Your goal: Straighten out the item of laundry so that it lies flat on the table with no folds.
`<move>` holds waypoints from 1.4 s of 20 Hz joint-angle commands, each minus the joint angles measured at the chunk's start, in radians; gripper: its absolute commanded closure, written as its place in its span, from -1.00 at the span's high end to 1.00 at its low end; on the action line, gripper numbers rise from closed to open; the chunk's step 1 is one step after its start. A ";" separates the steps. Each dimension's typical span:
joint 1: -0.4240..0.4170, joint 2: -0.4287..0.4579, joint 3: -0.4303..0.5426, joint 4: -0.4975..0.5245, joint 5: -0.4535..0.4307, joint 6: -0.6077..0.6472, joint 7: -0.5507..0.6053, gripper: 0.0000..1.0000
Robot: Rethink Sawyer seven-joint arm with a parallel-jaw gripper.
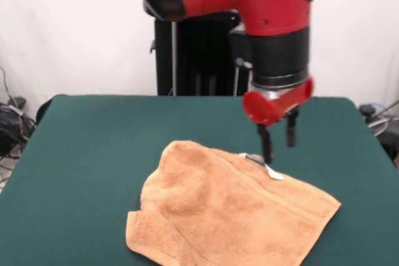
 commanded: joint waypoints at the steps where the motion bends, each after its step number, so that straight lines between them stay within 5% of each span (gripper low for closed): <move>1: 0.011 0.064 -0.065 0.006 -0.139 0.076 -0.079 1.00; 13: 0.196 0.112 -0.218 -0.076 -0.263 0.060 0.110 1.00; 28: 0.211 0.233 -0.247 -0.154 -0.260 -0.001 0.083 1.00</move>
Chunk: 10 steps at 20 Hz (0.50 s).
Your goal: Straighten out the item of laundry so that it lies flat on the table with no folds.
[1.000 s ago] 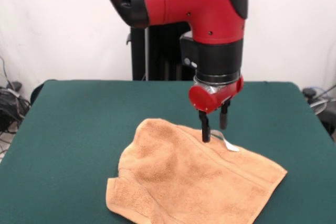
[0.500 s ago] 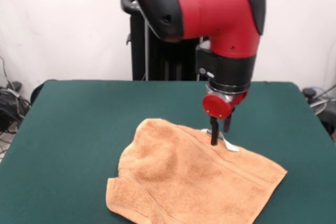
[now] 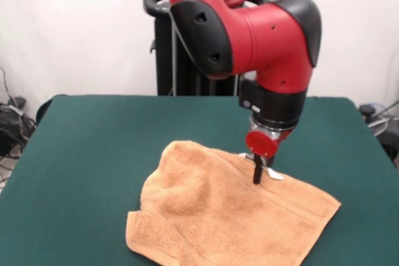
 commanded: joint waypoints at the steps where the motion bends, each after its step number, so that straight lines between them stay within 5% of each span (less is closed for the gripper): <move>1: 0.002 0.065 -0.053 -0.078 -0.027 0.001 0.084 1.00; 10: 0.030 0.049 -0.060 -0.079 -0.031 0.006 0.092 1.00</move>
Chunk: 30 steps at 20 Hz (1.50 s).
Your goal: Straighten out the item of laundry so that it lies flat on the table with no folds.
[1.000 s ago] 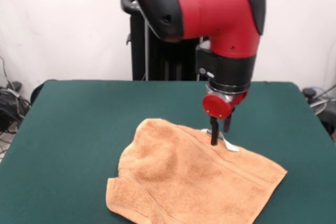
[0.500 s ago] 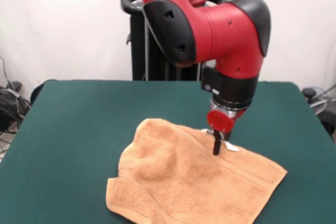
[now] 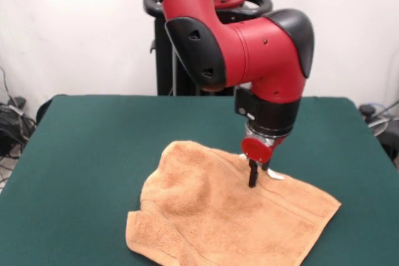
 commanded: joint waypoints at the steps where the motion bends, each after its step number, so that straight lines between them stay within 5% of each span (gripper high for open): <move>1: 0.040 0.004 -0.050 -0.069 -0.032 0.003 0.098 1.00; 30: 0.060 0.105 -0.081 -0.044 -0.099 -0.213 0.107 1.00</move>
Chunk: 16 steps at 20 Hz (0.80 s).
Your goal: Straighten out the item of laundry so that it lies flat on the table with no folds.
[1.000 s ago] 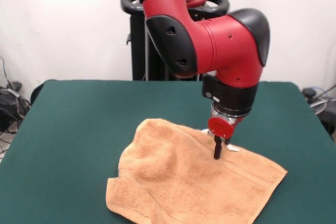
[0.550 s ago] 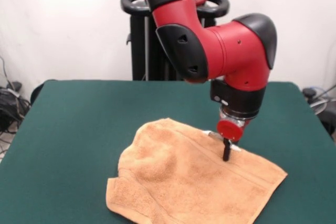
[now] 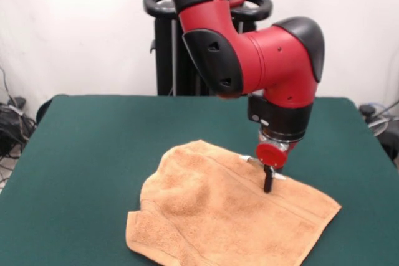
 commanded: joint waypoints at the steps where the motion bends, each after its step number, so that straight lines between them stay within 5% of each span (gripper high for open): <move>1: 0.020 0.074 -0.069 -0.040 -0.109 -0.152 0.115 1.00; 16: 0.082 0.072 -0.123 -0.016 -0.127 -0.276 0.154 1.00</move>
